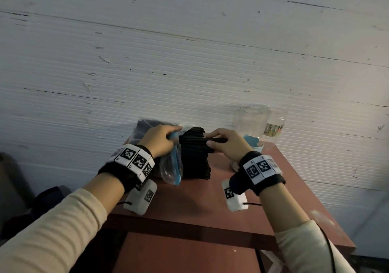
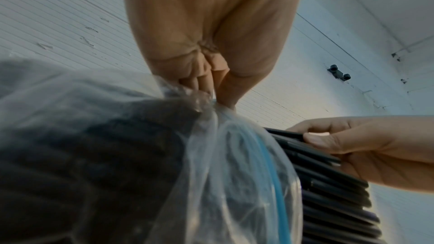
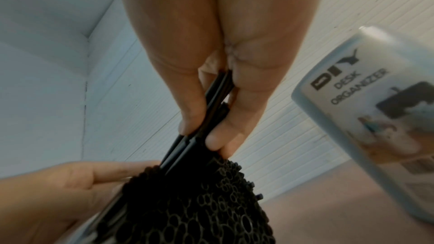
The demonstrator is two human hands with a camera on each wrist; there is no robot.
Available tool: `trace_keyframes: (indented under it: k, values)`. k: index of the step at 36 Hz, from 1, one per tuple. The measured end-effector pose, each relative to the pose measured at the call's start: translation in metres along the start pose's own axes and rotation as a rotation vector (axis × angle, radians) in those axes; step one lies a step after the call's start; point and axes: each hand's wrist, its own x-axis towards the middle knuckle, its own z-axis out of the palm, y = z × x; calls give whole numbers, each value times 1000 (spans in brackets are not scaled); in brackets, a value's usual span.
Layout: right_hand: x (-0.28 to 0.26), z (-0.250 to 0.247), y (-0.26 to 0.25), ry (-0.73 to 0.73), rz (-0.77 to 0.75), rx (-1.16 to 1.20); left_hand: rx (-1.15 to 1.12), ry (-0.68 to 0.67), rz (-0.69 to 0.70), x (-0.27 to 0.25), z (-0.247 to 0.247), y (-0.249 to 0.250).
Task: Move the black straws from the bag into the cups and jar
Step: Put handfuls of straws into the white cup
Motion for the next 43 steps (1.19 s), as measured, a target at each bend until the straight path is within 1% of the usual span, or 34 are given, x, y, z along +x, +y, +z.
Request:
trace_keyframes:
  k: [4, 7, 11, 14, 17, 21, 23, 25, 27, 30, 34, 41, 43]
  values:
    - [-8, -11, 2, -17, -15, 54, -11, -20, 9, 1, 0, 0]
    - [-8, -6, 1, -51, -34, 61, -4, -34, 23, 2, 1, 4]
    - [-2, 10, -2, -30, -45, 94, 2, -36, 39, 8, -1, 8]
    - [-1, 13, -5, -1, -50, 107, -17, -29, 32, 13, -3, 7]
    - [-7, 0, -3, -4, -40, 147, -31, -31, 28, 13, -4, 4]
    - [-18, -24, 4, -38, -37, 112, -41, -35, 32, 12, 0, -1]
    - [-21, -28, 5, -67, -15, 111, -38, -32, 31, 12, 1, -1]
    - [-22, -24, 5, -103, 24, 114, -49, -36, 24, 12, 1, 0]
    - [-19, -15, 5, -125, 55, 167, -58, -43, 17, 13, 2, 1]
    - [-15, 0, 3, -139, 49, 240, -56, -52, 8, 14, 3, 1]
    - [-11, 8, -3, -83, 26, 319, -29, -52, 15, 13, 2, 0]
    - [-12, 8, -3, -30, 8, 331, -20, -53, 20, 11, 2, 2]
    - [-12, 9, -3, 14, -10, 314, -18, -52, 17, 11, 2, 3]
